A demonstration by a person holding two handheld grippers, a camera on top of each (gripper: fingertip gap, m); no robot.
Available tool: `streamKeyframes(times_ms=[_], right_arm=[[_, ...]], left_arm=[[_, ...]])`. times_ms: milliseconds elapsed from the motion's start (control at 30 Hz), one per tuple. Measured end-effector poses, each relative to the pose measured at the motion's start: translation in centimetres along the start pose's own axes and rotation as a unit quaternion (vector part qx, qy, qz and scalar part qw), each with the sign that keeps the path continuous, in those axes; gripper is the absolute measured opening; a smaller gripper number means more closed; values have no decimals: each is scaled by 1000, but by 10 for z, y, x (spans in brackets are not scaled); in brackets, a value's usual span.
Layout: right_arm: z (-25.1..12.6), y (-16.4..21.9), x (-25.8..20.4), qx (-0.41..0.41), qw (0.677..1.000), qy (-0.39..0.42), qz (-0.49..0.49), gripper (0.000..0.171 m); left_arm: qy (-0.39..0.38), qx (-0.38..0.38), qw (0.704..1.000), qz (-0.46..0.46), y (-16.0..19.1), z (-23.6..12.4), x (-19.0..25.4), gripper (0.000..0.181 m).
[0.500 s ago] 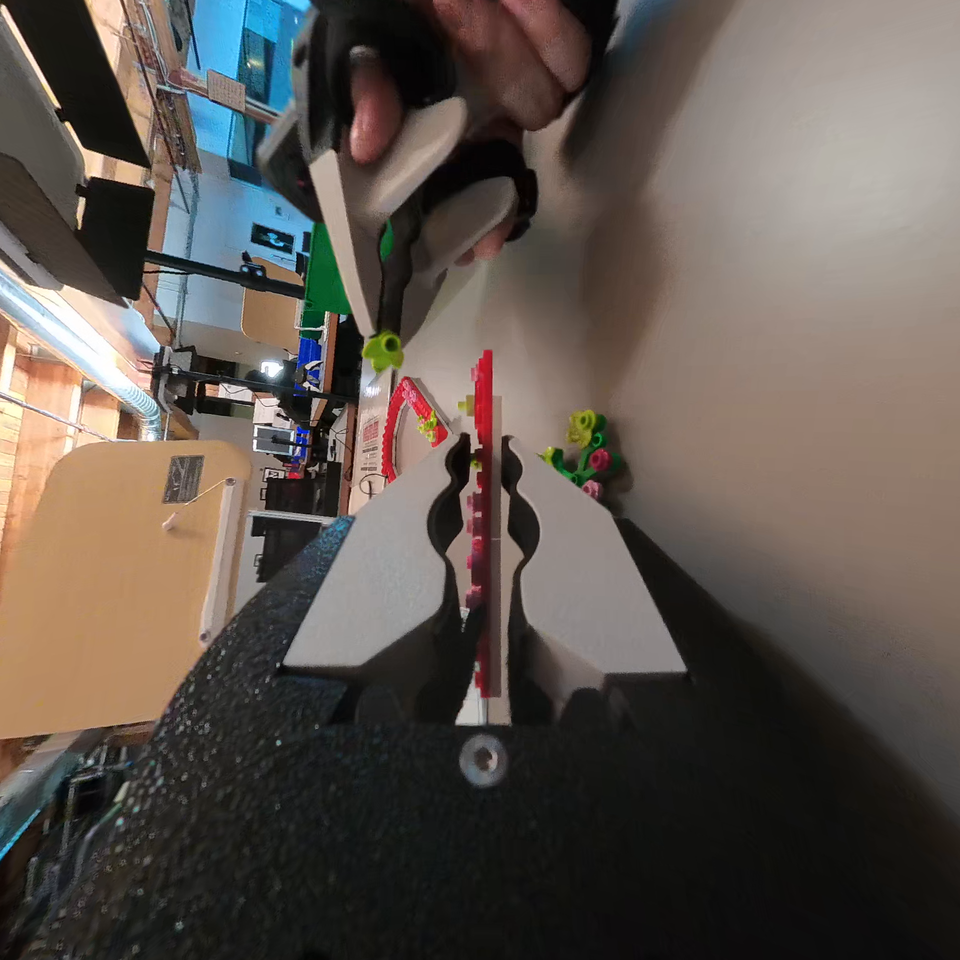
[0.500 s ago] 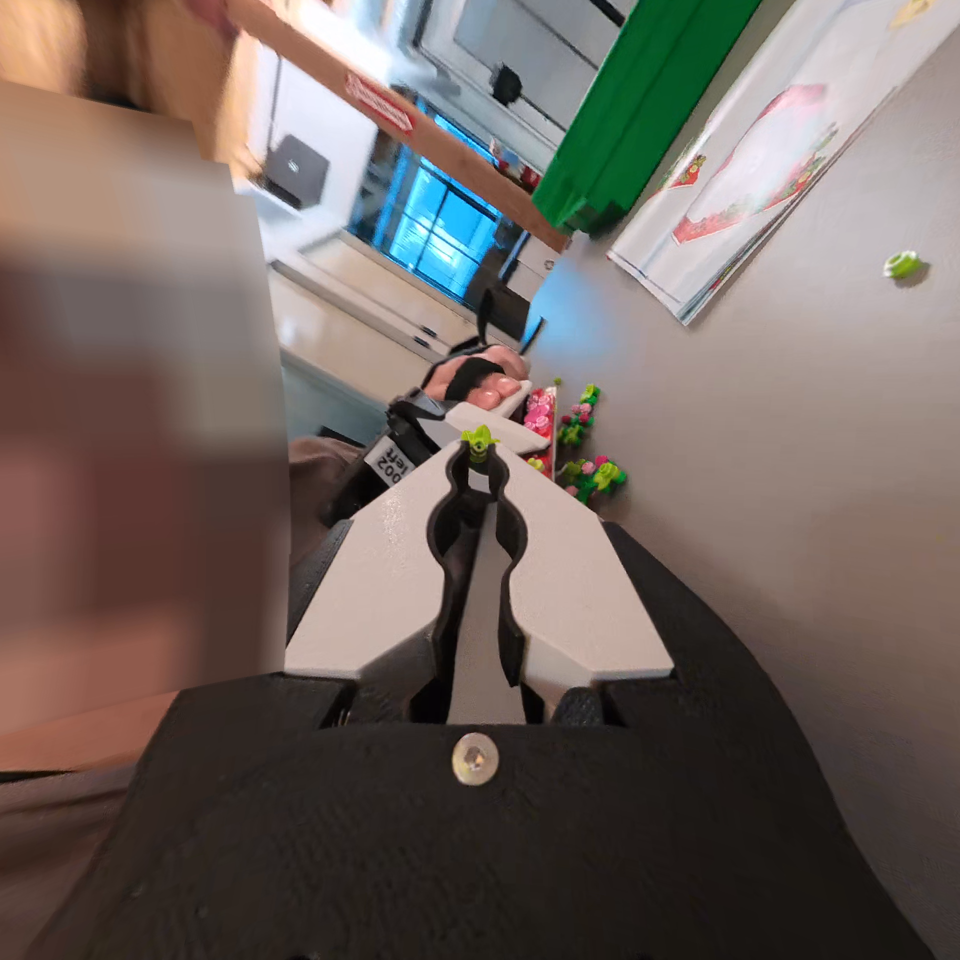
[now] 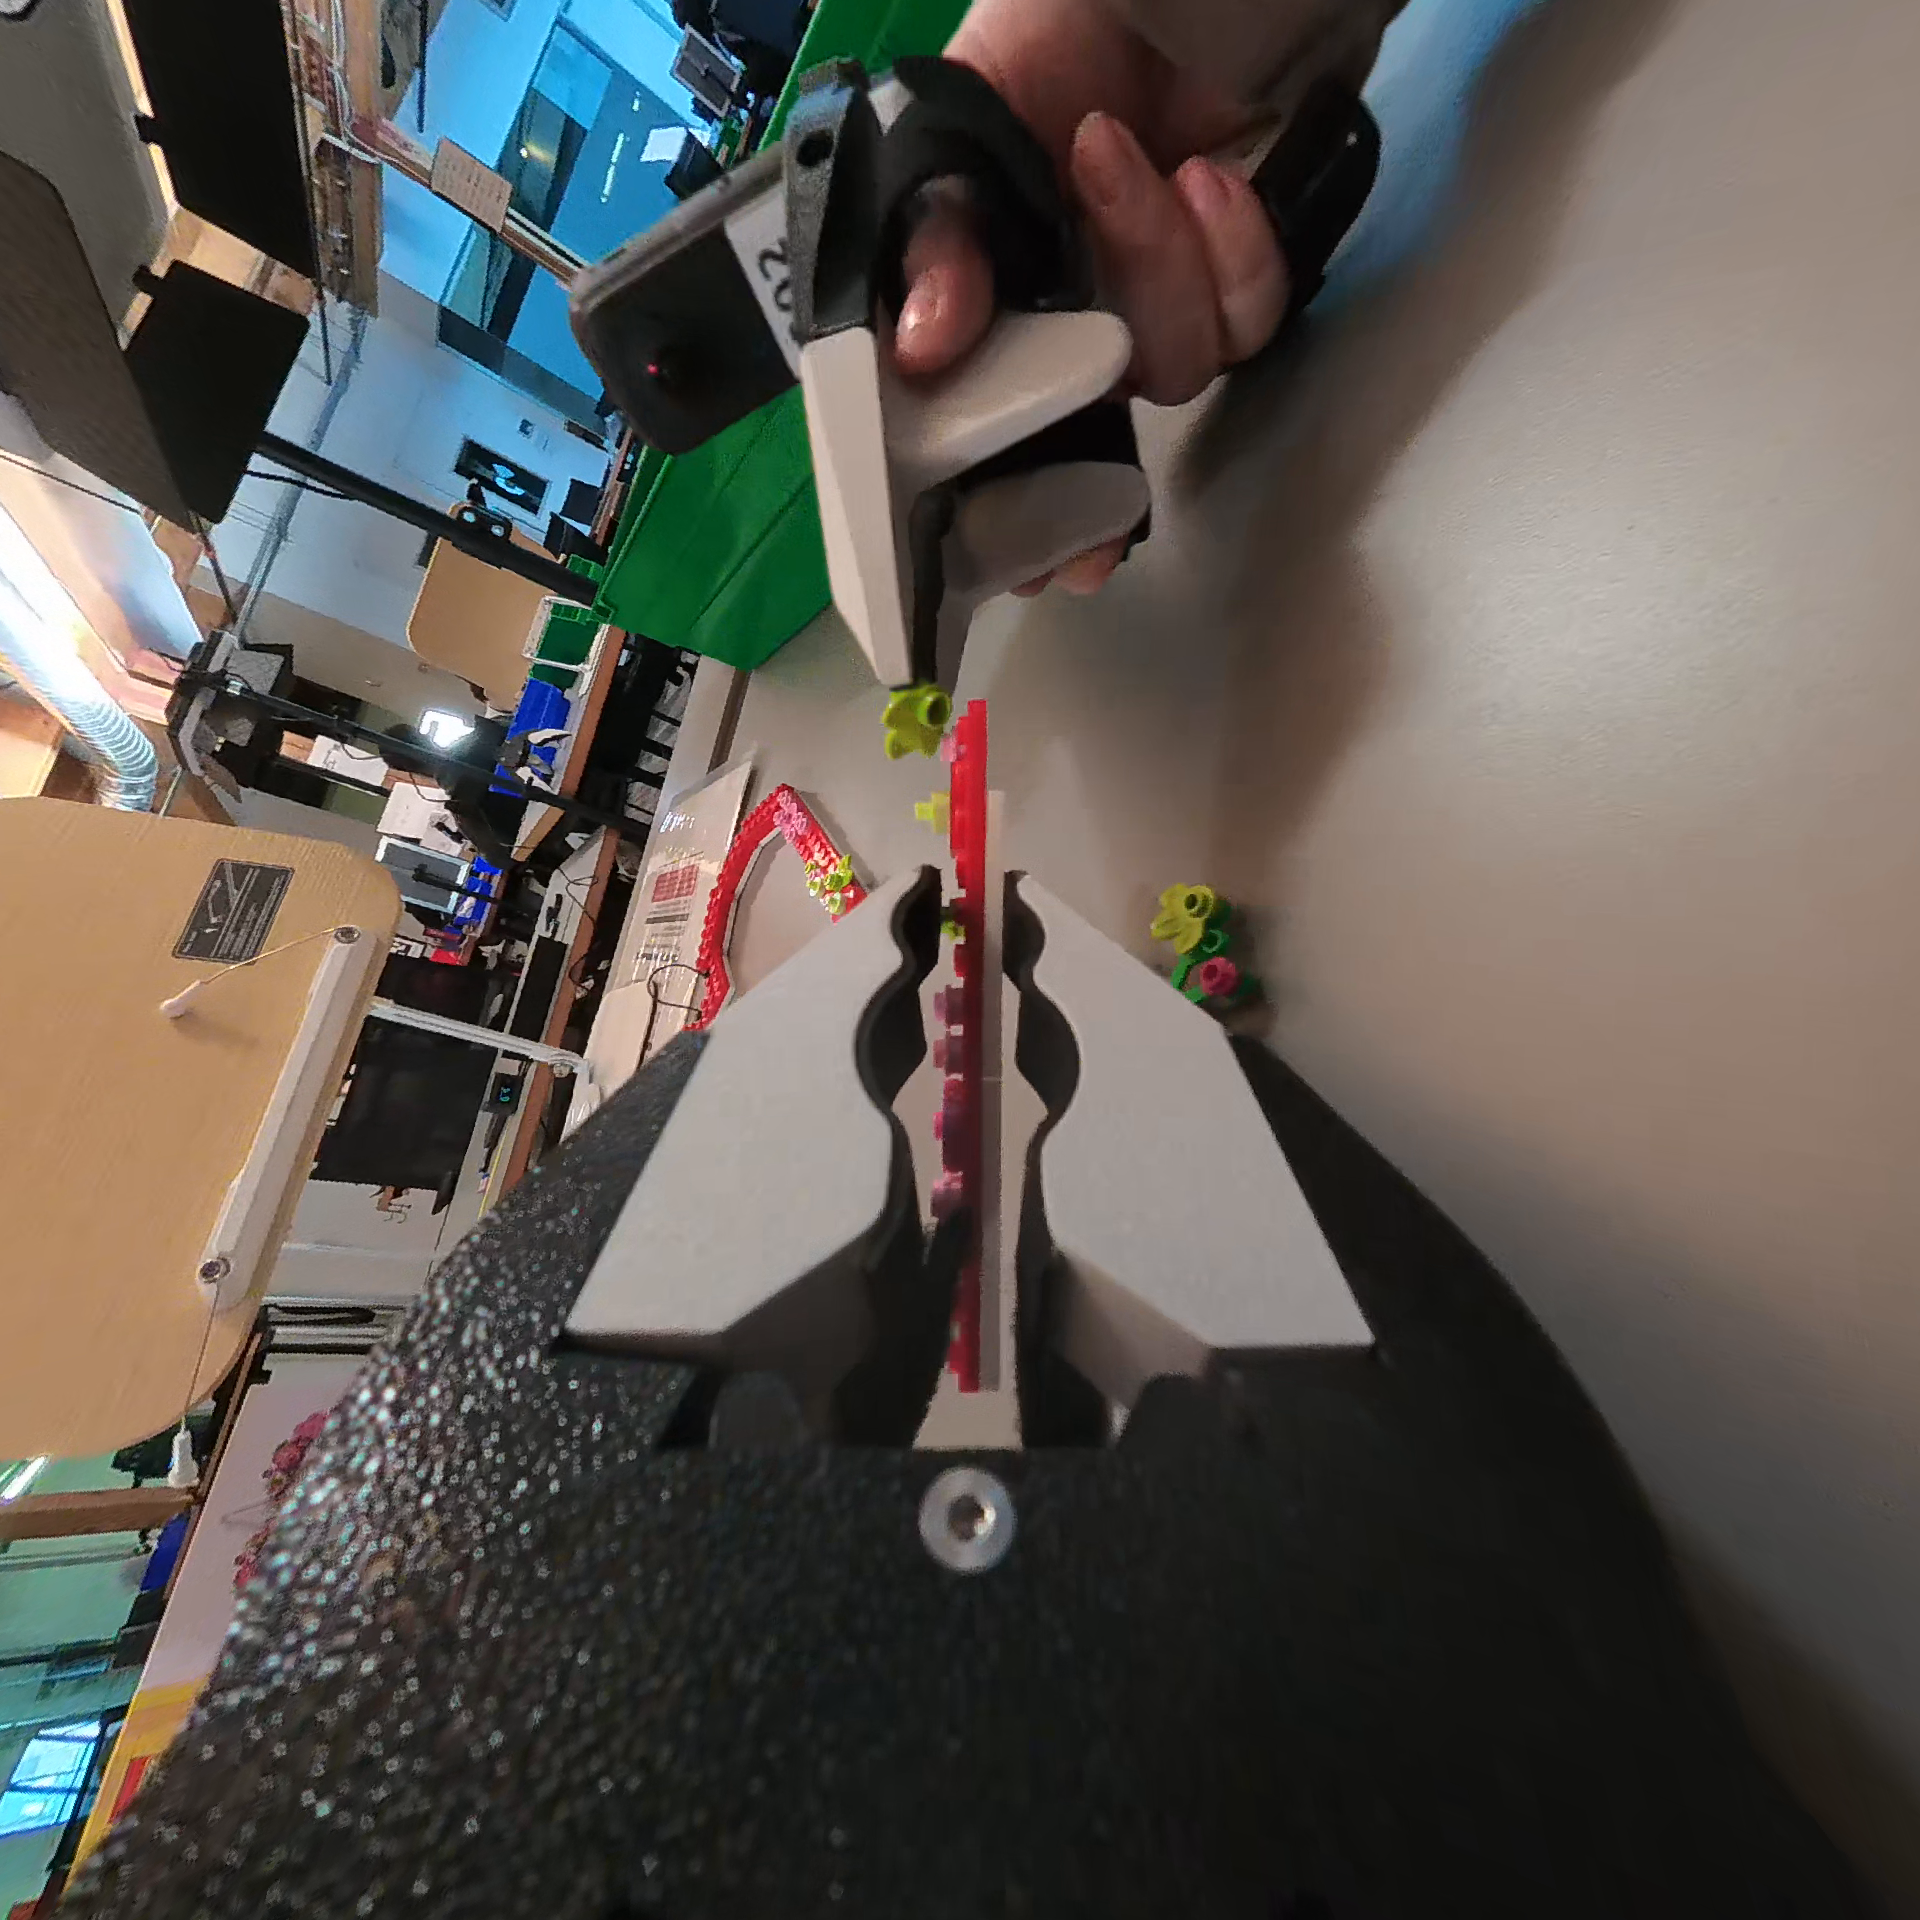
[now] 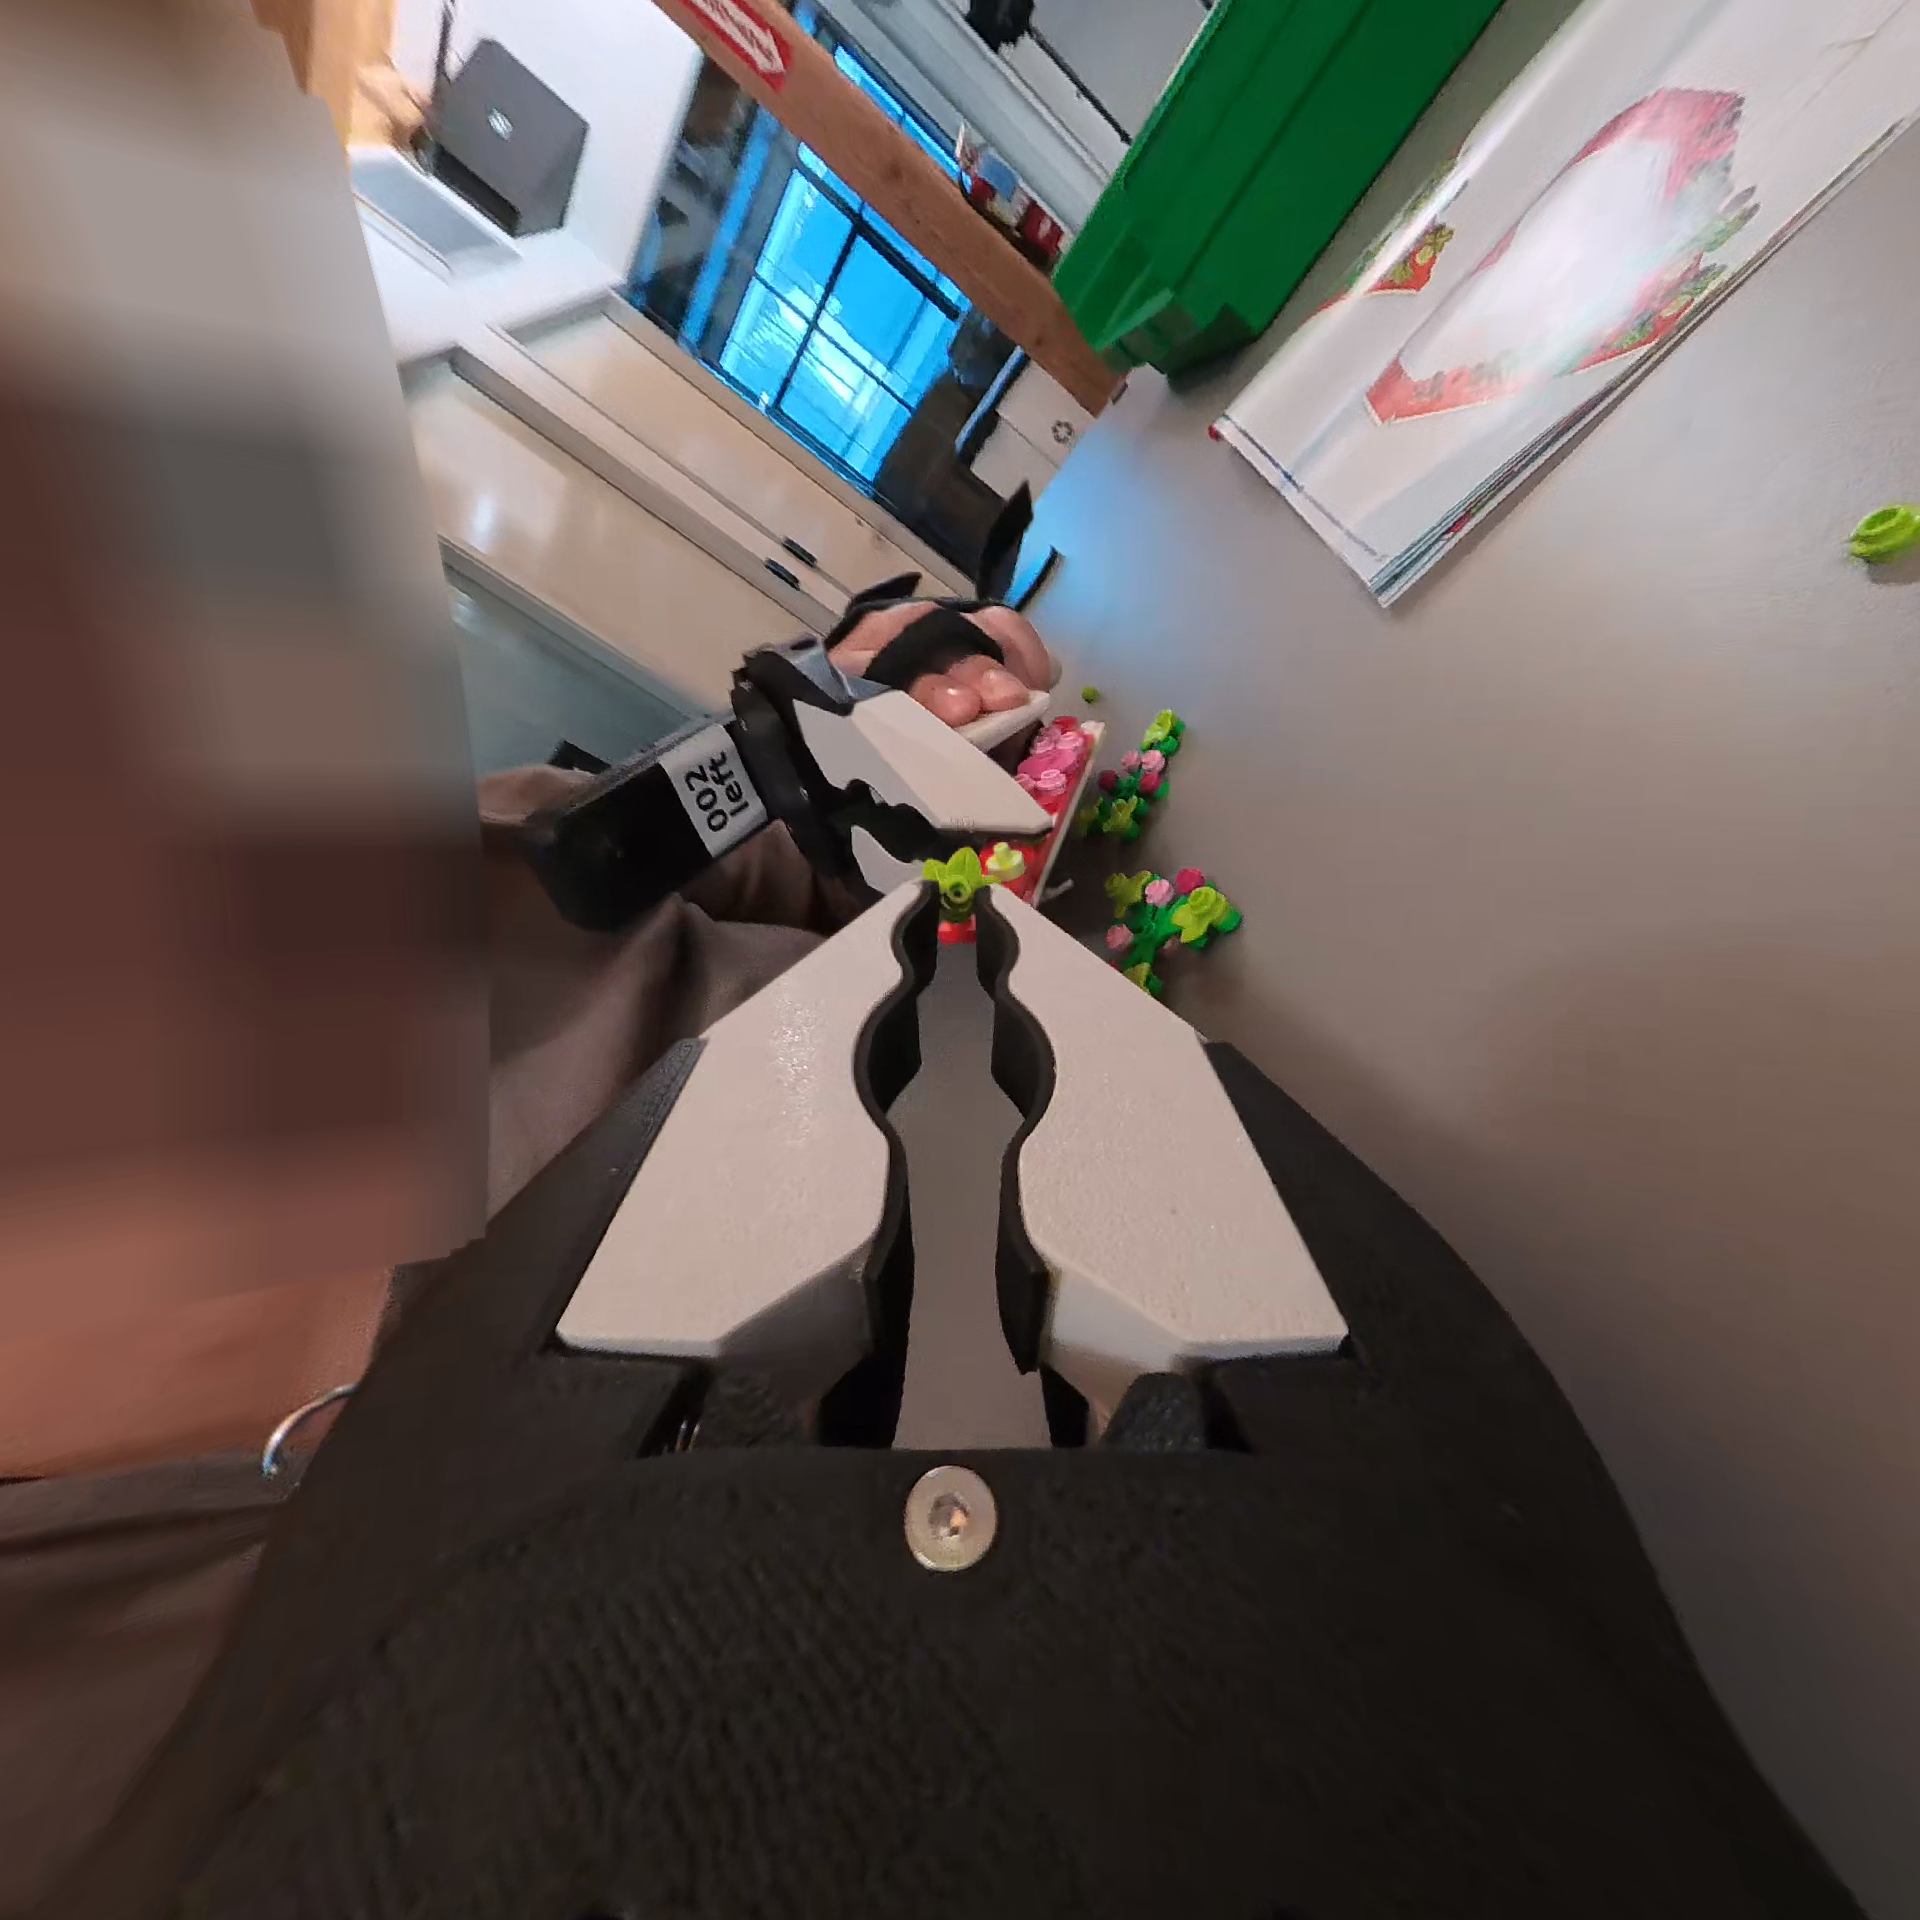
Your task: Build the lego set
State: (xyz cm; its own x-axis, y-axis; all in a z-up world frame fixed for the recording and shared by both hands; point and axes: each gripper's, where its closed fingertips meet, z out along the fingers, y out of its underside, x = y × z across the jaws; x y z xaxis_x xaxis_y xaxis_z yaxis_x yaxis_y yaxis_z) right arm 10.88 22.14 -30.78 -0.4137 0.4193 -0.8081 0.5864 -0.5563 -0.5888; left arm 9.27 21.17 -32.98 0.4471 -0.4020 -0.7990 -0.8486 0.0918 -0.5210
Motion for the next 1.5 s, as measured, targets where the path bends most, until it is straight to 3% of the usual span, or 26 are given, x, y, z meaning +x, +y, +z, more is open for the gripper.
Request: streamKeyframes(times_ms=[33,500,867,1500], right_arm=[[0,2,1,-7,1000,6,-7,4],[2,30,6,-110,990,48,-67,4],[2,35,5,-139,979,75,-132,4],[4,40,12,-149,978,82,-124,5]], left_arm=[[4,0,1000,2,0,0,2,8],[100,0,995,-25,-5,2,28,8],[83,-14,996,22,0,3,28,8],[100,-14,994,40,0,4,36,8]])
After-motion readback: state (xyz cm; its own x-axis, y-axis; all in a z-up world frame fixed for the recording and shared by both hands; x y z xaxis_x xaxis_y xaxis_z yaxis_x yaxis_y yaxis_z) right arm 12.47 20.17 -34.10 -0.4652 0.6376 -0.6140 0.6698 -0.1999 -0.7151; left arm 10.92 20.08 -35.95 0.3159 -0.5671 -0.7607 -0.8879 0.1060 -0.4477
